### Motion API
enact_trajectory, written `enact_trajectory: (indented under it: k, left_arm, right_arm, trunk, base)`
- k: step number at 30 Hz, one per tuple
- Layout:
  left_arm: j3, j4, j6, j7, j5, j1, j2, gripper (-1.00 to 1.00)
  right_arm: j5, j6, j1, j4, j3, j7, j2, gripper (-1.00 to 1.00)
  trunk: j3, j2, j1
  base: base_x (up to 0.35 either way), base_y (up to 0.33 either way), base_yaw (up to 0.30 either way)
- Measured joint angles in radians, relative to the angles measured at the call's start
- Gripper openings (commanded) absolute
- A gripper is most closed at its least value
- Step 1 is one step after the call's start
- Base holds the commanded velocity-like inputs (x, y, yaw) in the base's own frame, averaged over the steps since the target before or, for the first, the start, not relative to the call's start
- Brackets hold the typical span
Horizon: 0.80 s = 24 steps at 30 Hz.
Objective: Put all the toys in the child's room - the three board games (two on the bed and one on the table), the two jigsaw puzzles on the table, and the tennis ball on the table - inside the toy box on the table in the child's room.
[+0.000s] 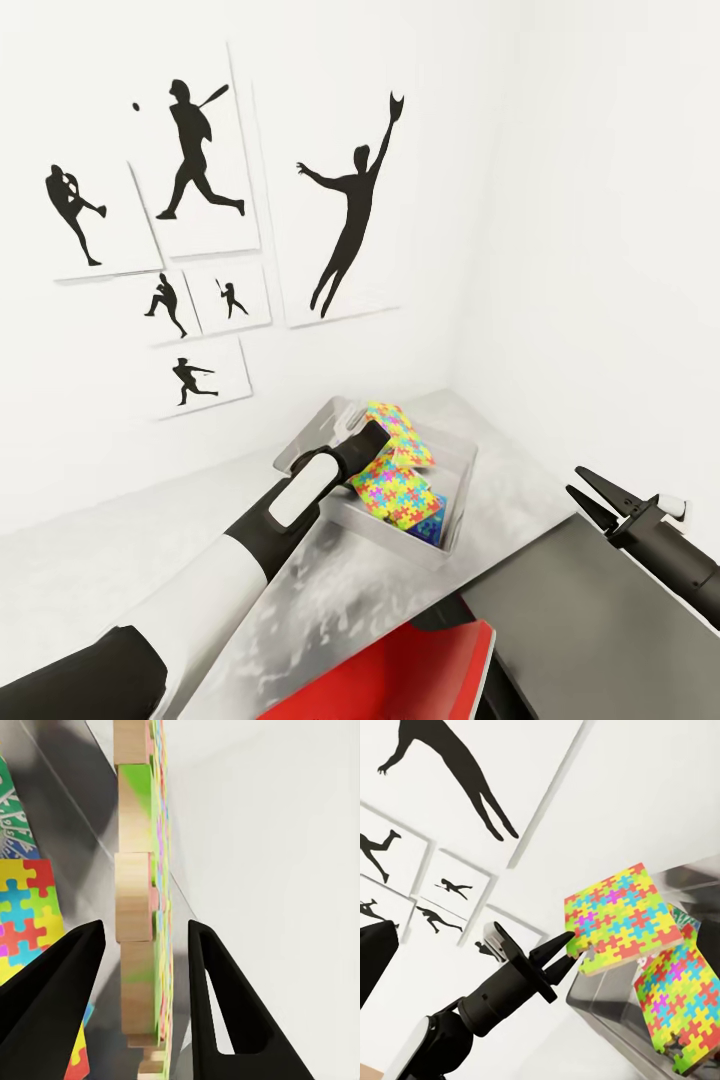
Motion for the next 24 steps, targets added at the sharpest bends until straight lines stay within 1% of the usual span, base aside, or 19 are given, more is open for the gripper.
enact_trajectory:
  k: [11,12,16,19,24]
  left_arm:
    - [0.0,0.0,-0.001,-0.001,-0.002,0.0,0.0,-1.0]
    - [0.0,0.0,-0.001,-0.001,-0.002,0.0,0.0,1.0]
    - [0.0,0.0,0.0,-0.001,-0.002,0.0,0.0,1.0]
    - [0.001,0.0,0.0,0.0,-0.001,0.0,0.0,1.0]
    - [0.005,-0.02,0.018,-0.002,0.0,0.0,0.0,1.0]
  right_arm:
    - [0.0,0.0,0.0,0.0,0.0,0.002,0.0,1.0]
    - [0.0,0.0,0.0,0.0,0.0,0.002,0.0,1.0]
    - [0.0,-0.001,0.0,0.0,0.0,0.018,0.0,1.0]
    - [0.001,-0.002,0.0,0.0,0.0,0.045,0.0,1.0]
    - [0.002,-0.003,0.0,0.0,0.0,0.054,0.0,1.0]
  trunk:
    - [0.0,0.0,0.0]
    - [0.0,0.0,0.0]
    - [0.0,0.0,0.0]
    - [0.0,0.0,0.0]
    - [0.0,0.0,0.0]
  base:
    - [0.0,0.0,0.0]
    - [0.0,0.0,0.0]
    - [0.0,0.0,0.0]
    - [0.0,0.0,0.0]
    - [0.0,0.0,0.0]
